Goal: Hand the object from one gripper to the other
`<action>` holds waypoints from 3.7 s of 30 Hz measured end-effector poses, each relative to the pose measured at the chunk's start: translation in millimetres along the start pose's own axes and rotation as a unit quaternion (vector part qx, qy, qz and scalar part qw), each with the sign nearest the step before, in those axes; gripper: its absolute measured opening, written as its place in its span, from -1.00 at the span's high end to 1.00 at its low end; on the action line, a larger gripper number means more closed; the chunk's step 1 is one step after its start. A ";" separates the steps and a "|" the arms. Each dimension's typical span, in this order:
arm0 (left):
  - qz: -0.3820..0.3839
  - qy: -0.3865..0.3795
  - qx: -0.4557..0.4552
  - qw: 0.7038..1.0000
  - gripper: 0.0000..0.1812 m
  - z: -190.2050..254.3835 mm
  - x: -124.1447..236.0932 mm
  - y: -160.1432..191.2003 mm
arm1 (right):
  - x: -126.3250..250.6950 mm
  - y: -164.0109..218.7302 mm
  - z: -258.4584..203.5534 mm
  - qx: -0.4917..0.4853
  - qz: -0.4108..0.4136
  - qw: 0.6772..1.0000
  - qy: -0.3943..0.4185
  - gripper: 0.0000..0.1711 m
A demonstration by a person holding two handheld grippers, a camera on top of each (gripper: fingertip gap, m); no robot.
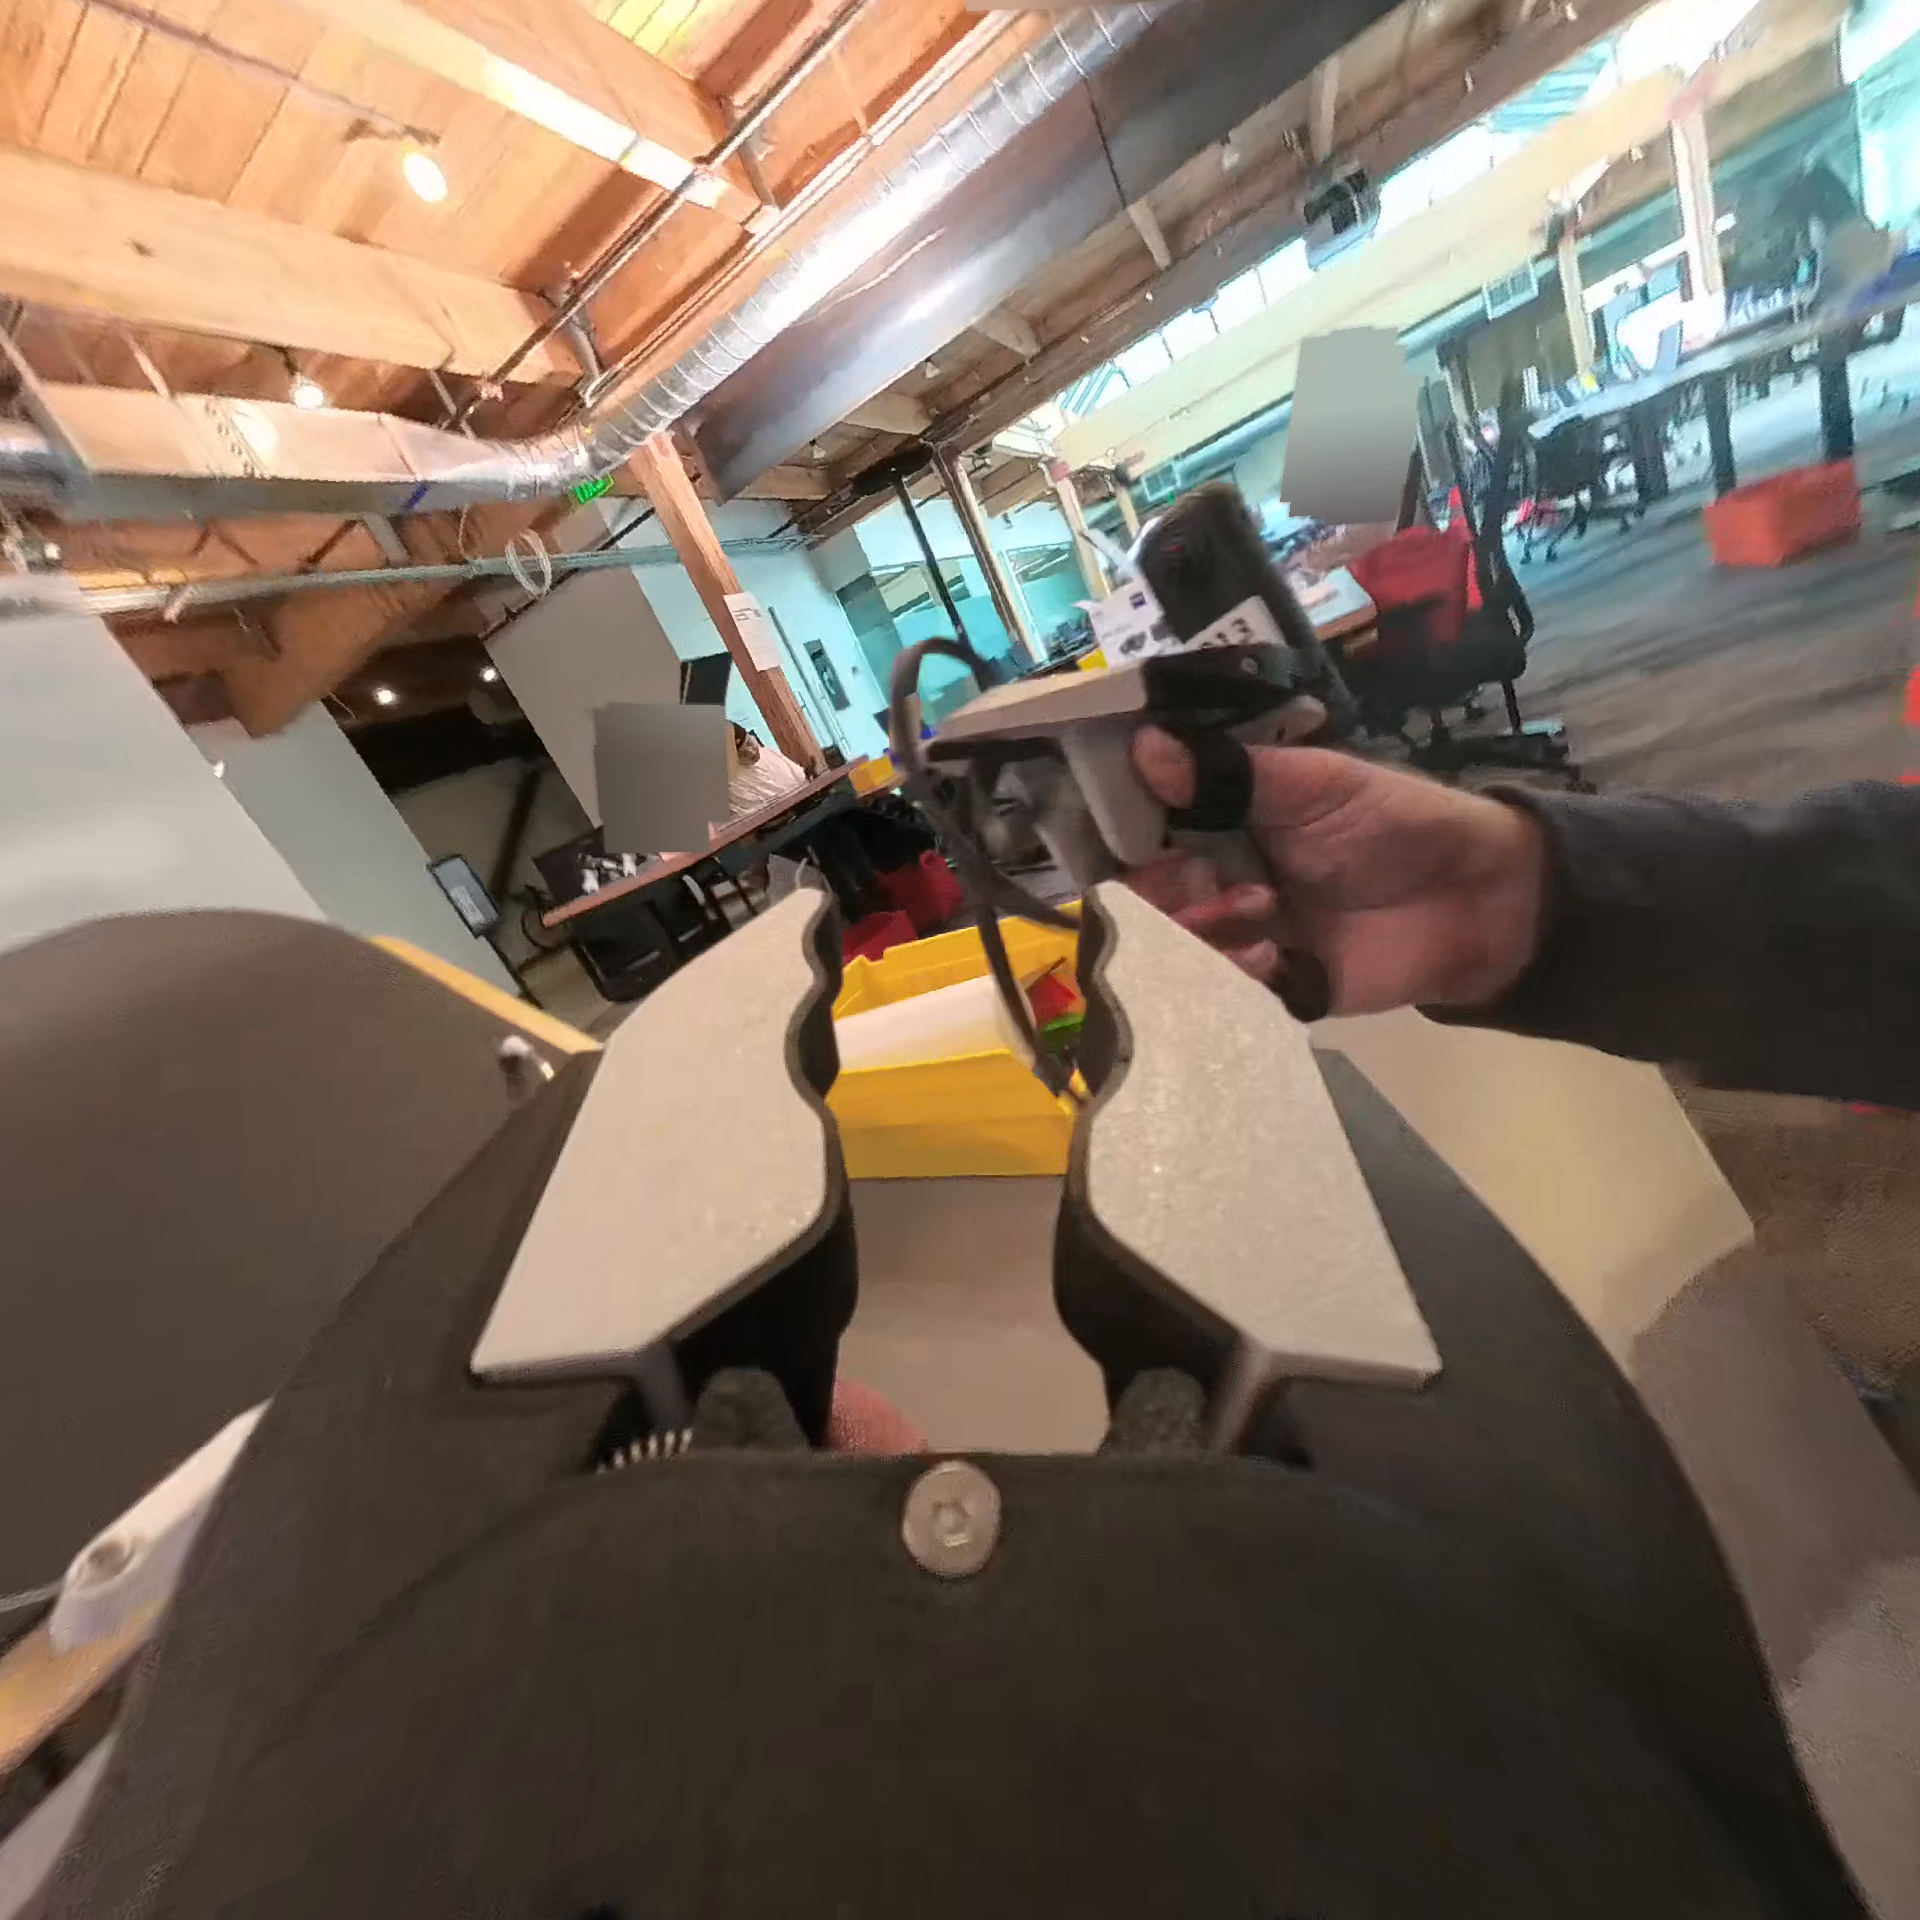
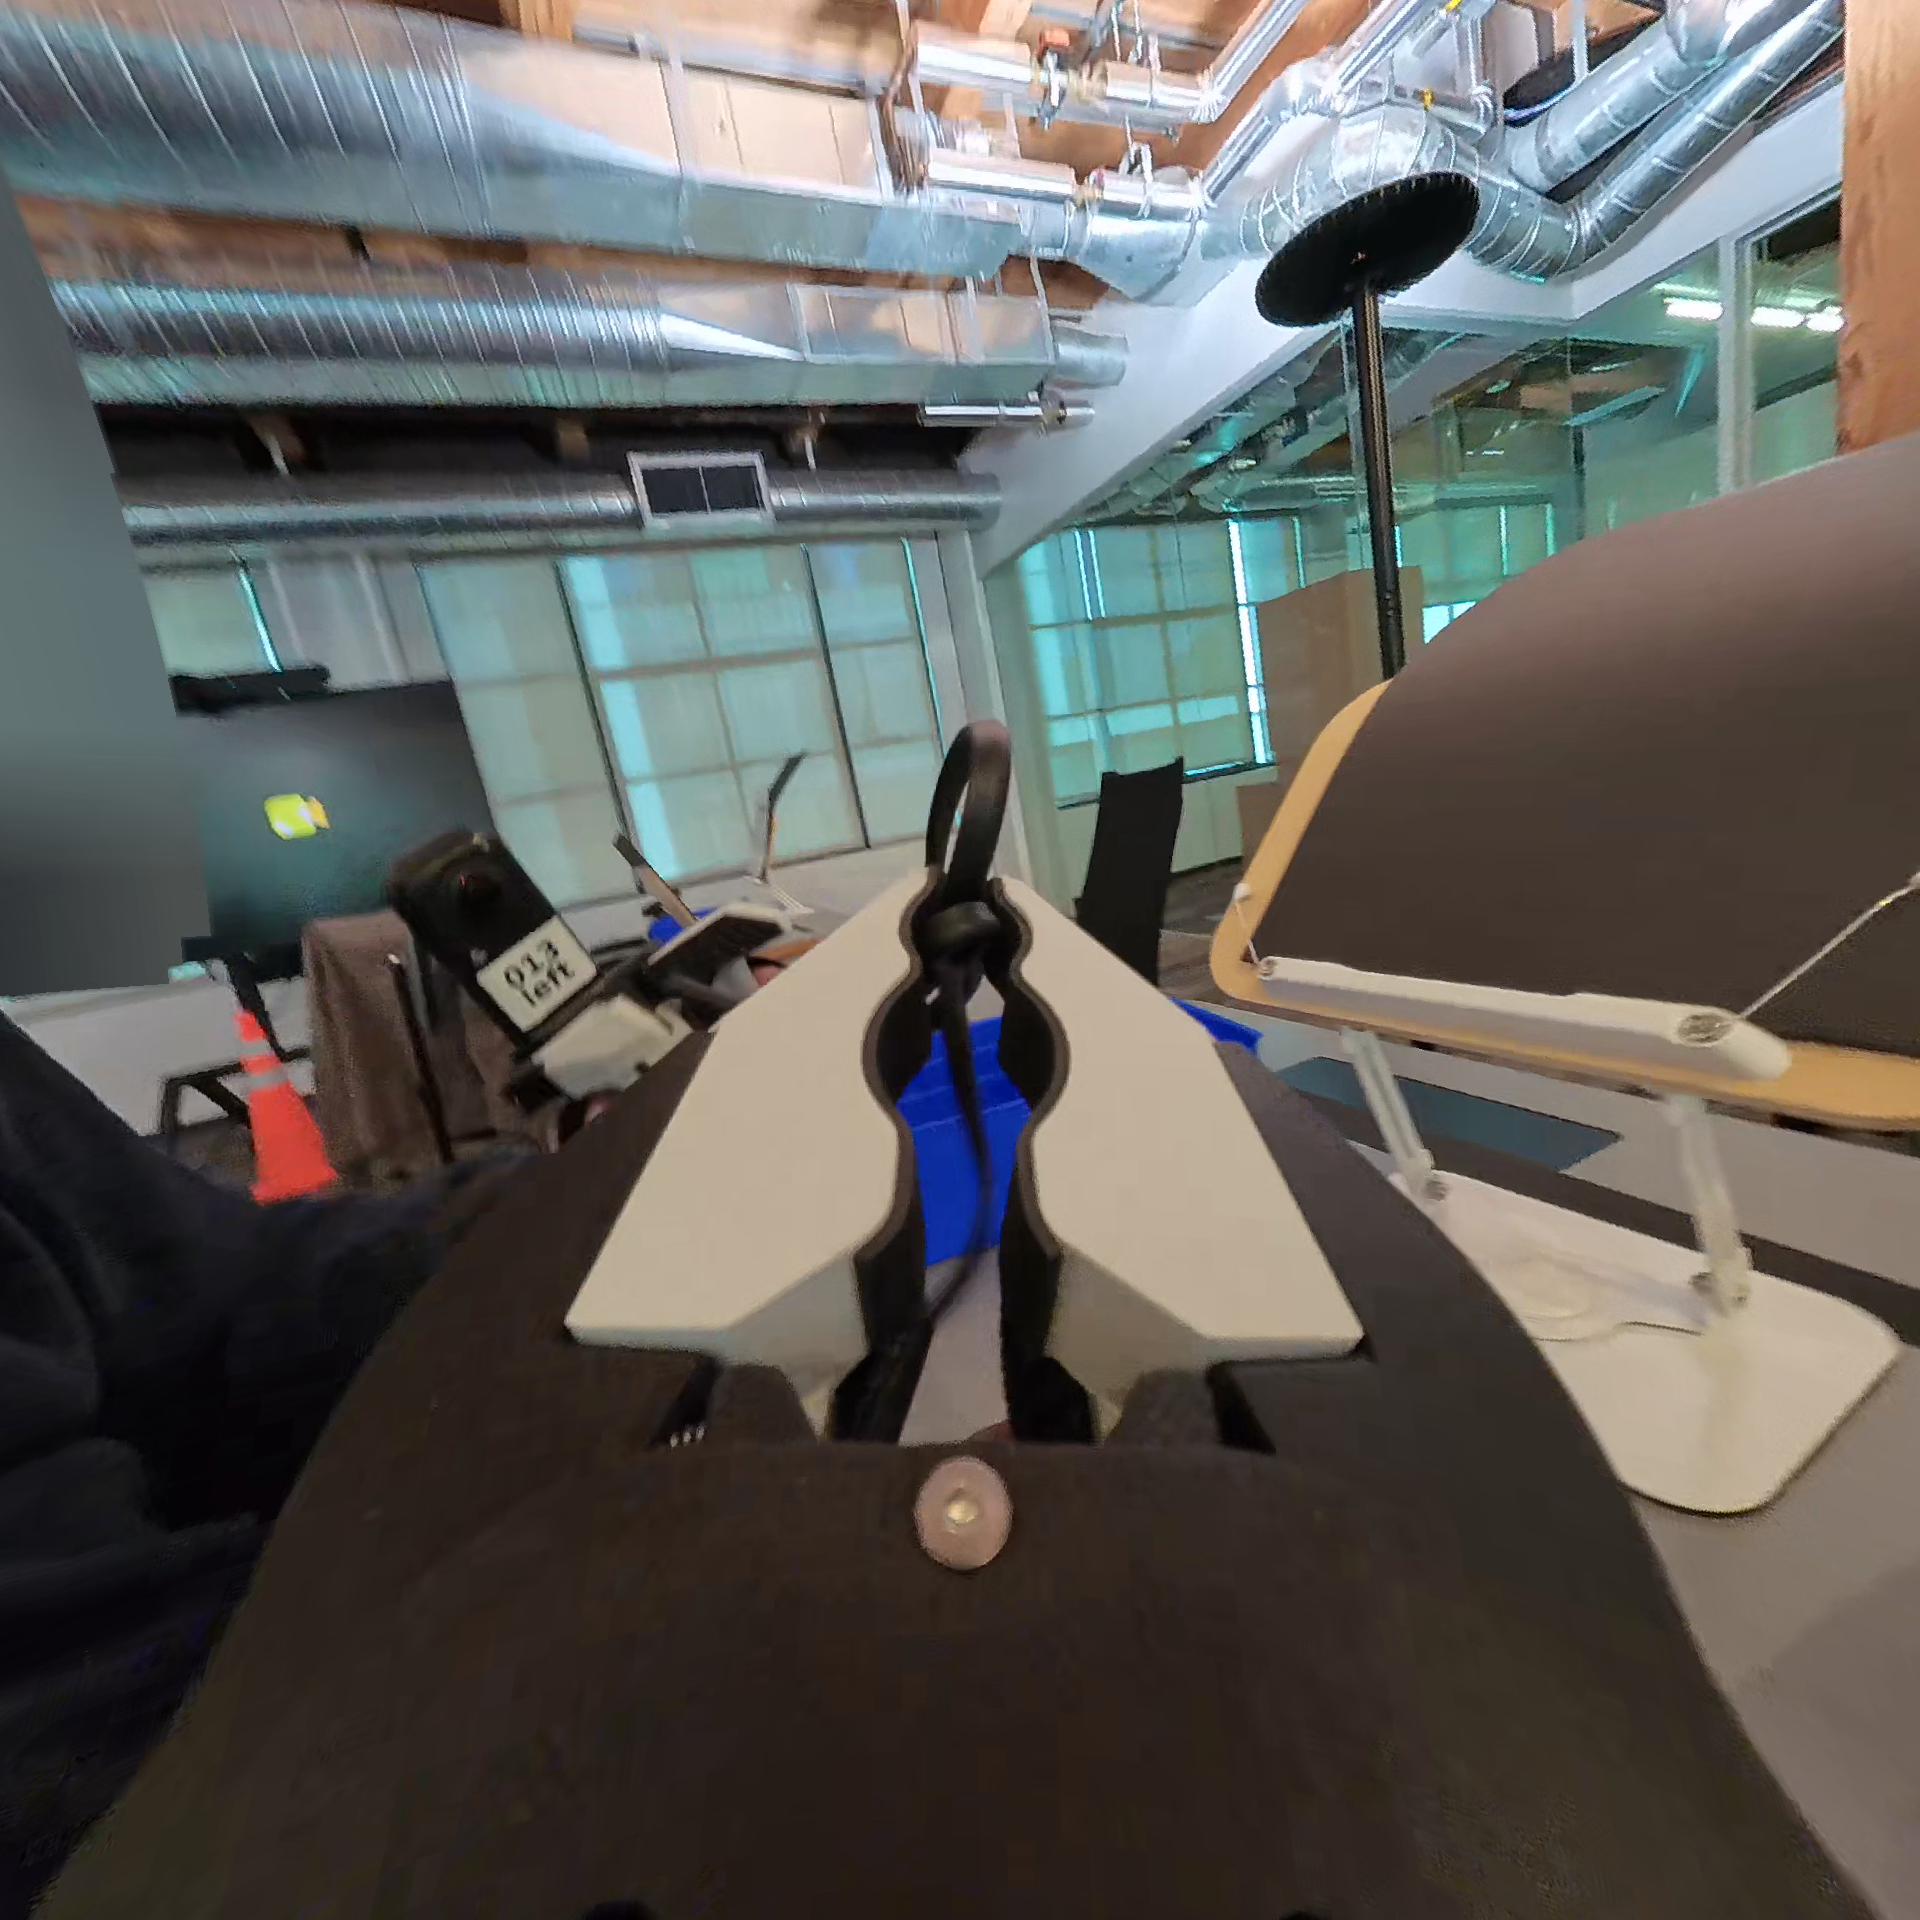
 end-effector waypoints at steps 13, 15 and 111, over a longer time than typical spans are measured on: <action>-0.266 -0.039 -0.046 0.962 0.16 -4.1 -79.2 -15.2 | -25.9 -10.6 -15.1 0.144 -0.120 0.979 0.077 0.96; -0.306 -0.063 -0.046 0.949 0.10 -5.5 -88.6 -1.7 | -26.7 -11.3 -17.9 0.148 -0.122 0.979 0.074 0.96; -0.328 -0.147 -0.098 0.928 -0.25 13.3 -96.7 12.7 | -60.8 -13.2 1.3 0.059 -0.224 0.973 -0.010 1.00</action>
Point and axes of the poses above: each gripper's, where its closed fingertips meet, x back along the fingers, y out of its underside, z = x × y across the jaws, the point moved 9 cm from there along x, back along the fingers, and after that the axes turned 11 degrees about -z, right-handed, at the moved point
